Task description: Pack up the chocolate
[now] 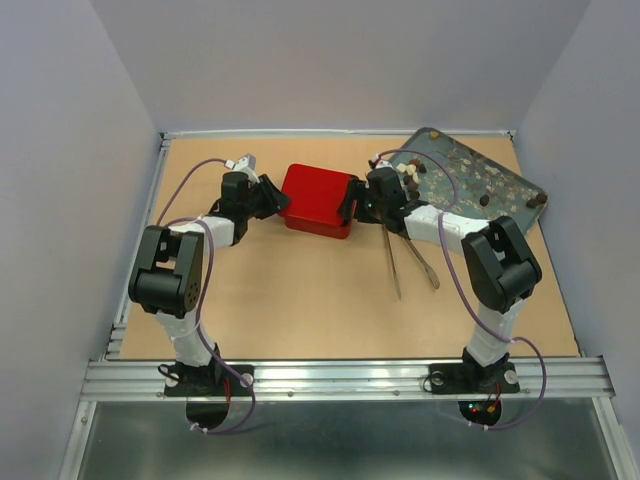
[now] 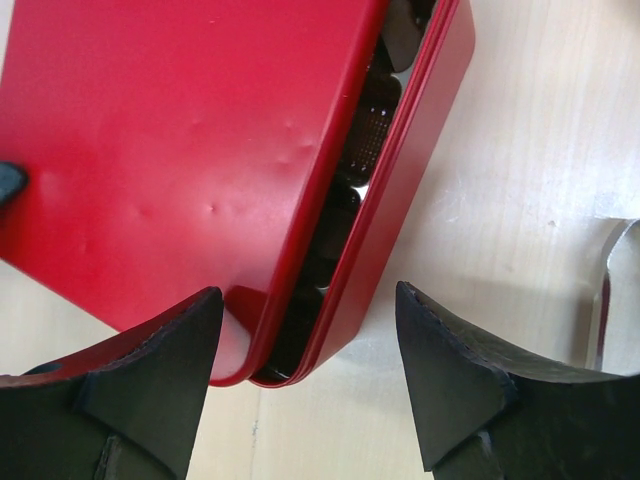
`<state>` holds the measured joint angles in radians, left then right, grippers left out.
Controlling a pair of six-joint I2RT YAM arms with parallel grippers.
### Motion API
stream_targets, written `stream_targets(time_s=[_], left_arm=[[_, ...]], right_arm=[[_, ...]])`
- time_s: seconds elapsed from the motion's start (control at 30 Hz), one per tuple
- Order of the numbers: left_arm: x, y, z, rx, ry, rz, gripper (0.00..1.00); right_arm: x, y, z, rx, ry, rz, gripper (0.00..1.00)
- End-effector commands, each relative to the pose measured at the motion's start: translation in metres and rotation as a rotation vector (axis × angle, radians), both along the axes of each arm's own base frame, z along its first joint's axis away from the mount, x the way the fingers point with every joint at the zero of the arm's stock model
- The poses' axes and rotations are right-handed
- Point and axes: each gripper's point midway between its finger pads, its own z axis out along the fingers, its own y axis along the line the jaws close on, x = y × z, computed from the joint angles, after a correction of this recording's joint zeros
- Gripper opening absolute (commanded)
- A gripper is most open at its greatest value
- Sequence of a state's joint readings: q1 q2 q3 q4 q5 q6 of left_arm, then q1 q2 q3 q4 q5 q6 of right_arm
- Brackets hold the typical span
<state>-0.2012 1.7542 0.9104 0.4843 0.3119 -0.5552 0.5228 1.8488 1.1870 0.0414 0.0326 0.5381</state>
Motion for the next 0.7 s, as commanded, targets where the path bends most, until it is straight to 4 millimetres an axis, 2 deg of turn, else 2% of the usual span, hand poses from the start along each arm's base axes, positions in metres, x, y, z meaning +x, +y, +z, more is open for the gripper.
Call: stream_targets(time_s=[0.0,0.2,0.43,0.67], left_arm=[[-0.01,0.013,-0.042,0.134,0.095,-0.007,0.47],[-0.011,0.01,-0.043,0.144,0.091,-0.019,0.47],[-0.015,-0.002,-0.049,0.132,0.105,-0.058,0.47],[-0.016,-0.009,-0.053,0.127,0.115,-0.075,0.48]], right_arm=[[0.023,0.015,0.035,0.081,-0.096,0.01,0.75],[0.022,0.021,0.034,0.112,-0.094,0.04,0.75],[0.021,0.026,0.03,0.127,-0.085,0.058,0.74],[0.019,0.028,0.022,0.132,-0.066,0.069,0.7]])
